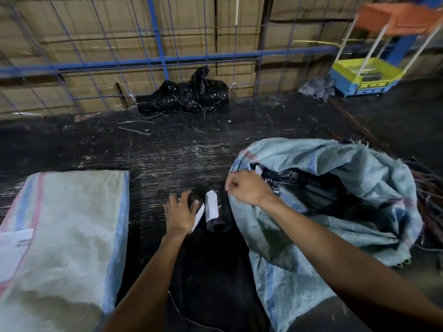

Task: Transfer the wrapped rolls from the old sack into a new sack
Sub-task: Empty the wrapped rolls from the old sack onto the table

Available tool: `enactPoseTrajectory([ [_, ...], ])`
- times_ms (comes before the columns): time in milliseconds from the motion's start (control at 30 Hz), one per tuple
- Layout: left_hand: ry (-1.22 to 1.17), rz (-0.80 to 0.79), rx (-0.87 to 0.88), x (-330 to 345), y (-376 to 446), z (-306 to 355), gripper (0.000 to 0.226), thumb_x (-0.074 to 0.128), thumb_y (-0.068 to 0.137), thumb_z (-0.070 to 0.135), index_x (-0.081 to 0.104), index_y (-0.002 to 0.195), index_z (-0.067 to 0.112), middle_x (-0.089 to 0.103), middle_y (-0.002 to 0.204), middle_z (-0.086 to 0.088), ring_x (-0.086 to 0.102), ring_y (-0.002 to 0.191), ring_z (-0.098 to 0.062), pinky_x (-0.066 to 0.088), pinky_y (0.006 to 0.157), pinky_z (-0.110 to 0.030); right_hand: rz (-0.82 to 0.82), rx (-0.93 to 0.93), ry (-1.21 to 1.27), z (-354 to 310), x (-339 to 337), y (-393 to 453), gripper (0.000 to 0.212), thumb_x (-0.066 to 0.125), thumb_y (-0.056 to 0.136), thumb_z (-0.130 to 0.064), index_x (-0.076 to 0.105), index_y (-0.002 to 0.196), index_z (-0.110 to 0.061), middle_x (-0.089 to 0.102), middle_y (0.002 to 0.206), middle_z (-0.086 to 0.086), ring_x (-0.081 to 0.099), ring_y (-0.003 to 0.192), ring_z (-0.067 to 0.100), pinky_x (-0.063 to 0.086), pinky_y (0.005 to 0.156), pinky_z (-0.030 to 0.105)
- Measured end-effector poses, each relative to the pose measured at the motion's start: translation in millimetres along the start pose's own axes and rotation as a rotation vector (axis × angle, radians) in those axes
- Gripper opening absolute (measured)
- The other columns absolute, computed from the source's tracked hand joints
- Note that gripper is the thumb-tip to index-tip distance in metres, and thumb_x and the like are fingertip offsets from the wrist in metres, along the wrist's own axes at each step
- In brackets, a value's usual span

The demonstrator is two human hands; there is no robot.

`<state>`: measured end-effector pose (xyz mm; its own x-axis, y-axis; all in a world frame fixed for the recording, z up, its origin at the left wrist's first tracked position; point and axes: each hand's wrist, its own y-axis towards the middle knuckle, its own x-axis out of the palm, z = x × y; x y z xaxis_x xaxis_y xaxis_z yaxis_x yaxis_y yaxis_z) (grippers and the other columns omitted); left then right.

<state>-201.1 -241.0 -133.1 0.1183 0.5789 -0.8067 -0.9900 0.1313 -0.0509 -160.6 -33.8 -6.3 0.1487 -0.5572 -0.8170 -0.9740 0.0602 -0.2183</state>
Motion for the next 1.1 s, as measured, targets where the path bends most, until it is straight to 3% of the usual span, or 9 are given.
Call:
enactPoseTrajectory([
  [167,-0.269,0.197,0.432,0.7,-7.3,123.1,0.032,0.049,0.102,0.031,0.056,0.130,0.017,0.048,0.127,-0.004,0.053,0.109,-0.011,0.047,0.098,-0.032,0.018,0.180,-0.146,98.6,-40.7,4.7,0.020,0.048,0.084,-0.024,0.067,0.083,-0.029,0.072,0.105,0.002,0.067,0.088,0.024,0.057,0.084,0.041],
  [233,-0.325,0.104,0.603,13.8,-8.3,170.4,0.022,0.051,0.101,0.023,0.062,0.118,0.016,0.053,0.116,0.000,0.056,0.093,-0.008,0.050,0.088,-0.029,-0.058,0.237,-0.220,136.5,-48.5,12.0,0.025,0.049,0.086,-0.026,0.069,0.099,-0.029,0.069,0.114,0.007,0.065,0.099,0.028,0.055,0.088,0.039],
  [300,-0.254,-0.097,0.701,37.6,-1.3,200.8,0.021,0.051,0.099,0.022,0.063,0.117,0.016,0.055,0.114,-0.002,0.057,0.100,-0.015,0.049,0.091,-0.035,-0.059,0.230,-0.225,167.5,-58.4,21.7,0.036,0.054,0.089,-0.032,0.058,0.122,-0.021,0.064,0.125,0.012,0.060,0.112,0.033,0.051,0.094,0.041],
  [433,0.227,-0.519,0.502,77.6,25.1,224.6,0.049,0.045,0.101,0.043,0.035,0.147,0.031,0.033,0.150,-0.012,0.039,0.136,-0.033,0.038,0.110,-0.045,0.187,0.212,-0.087,202.2,-95.2,54.7,0.064,0.063,0.087,-0.027,0.039,0.143,-0.007,0.044,0.143,0.020,0.041,0.132,0.038,0.039,0.109,0.044],
  [567,0.252,-0.233,0.354,83.1,64.9,241.0,0.061,0.037,0.100,0.051,0.012,0.155,0.039,0.027,0.156,-0.021,0.026,0.143,-0.042,0.030,0.113,-0.058,0.312,0.153,-0.084,216.0,-135.2,86.4,0.052,0.060,0.089,-0.030,0.050,0.134,-0.005,0.049,0.137,0.019,0.047,0.127,0.038,0.042,0.106,0.044],
  [667,0.200,-0.144,0.260,79.5,93.2,258.3,0.059,0.037,0.101,0.049,0.015,0.154,0.038,0.028,0.155,-0.018,0.027,0.142,-0.040,0.025,0.113,-0.061,0.284,0.109,-0.054,218.9,-142.4,99.7,0.057,0.064,0.089,-0.022,0.042,0.139,-0.006,0.046,0.139,0.021,0.046,0.127,0.037,0.040,0.108,0.041],
  [800,0.277,-0.217,0.170,96.7,110.9,261.3,0.051,0.047,0.098,0.038,0.030,0.144,0.024,0.038,0.145,-0.018,0.036,0.135,-0.041,0.030,0.108,-0.065,-0.002,0.036,-0.076,230.5,-122.1,118.1,0.024,0.066,0.088,-0.014,0.060,0.110,-0.020,0.065,0.123,0.009,0.060,0.118,0.026,0.045,0.101,0.030],
  [933,0.435,-0.268,0.294,128.4,105.4,244.7,0.056,0.053,0.093,0.033,0.035,0.142,0.014,0.038,0.145,-0.017,0.042,0.132,-0.040,0.040,0.104,-0.050,-0.276,0.065,-0.262,245.5,-88.7,133.6,0.078,0.070,0.086,-0.039,0.029,0.151,-0.023,0.036,0.153,0.013,0.039,0.139,0.032,0.034,0.112,0.035],
  [1100,0.670,-0.452,0.335,160.9,92.1,220.4,0.097,0.060,0.082,0.061,0.018,0.153,0.010,0.032,0.153,-0.021,0.031,0.141,-0.037,0.025,0.114,-0.050,-0.205,0.032,-0.536,257.5,-62.2,140.6,0.069,0.059,0.091,-0.027,0.026,0.150,-0.014,0.036,0.148,0.020,0.046,0.131,0.037,0.040,0.108,0.041],
])
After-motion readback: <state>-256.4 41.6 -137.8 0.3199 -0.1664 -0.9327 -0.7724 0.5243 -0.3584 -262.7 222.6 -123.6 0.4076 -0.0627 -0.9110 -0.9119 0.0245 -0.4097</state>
